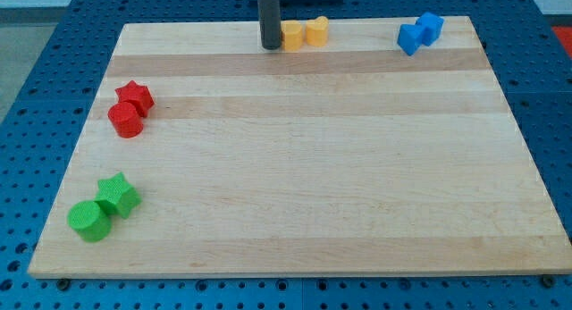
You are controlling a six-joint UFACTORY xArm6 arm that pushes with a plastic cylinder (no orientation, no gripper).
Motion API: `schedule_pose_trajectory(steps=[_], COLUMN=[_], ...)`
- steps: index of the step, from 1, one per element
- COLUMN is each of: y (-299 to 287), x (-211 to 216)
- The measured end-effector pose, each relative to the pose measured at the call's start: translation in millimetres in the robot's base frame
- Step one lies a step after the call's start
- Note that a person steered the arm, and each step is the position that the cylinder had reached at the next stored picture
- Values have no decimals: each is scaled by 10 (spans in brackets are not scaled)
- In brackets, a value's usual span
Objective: Move your arm towards the center left
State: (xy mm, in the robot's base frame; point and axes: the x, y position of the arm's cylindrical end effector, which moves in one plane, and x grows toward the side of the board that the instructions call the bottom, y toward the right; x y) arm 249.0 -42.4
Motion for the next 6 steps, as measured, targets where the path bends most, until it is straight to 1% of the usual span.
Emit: schedule_pose_trajectory(steps=[1,3,6], y=[-259,-1258,-2175], x=[66,231,833])
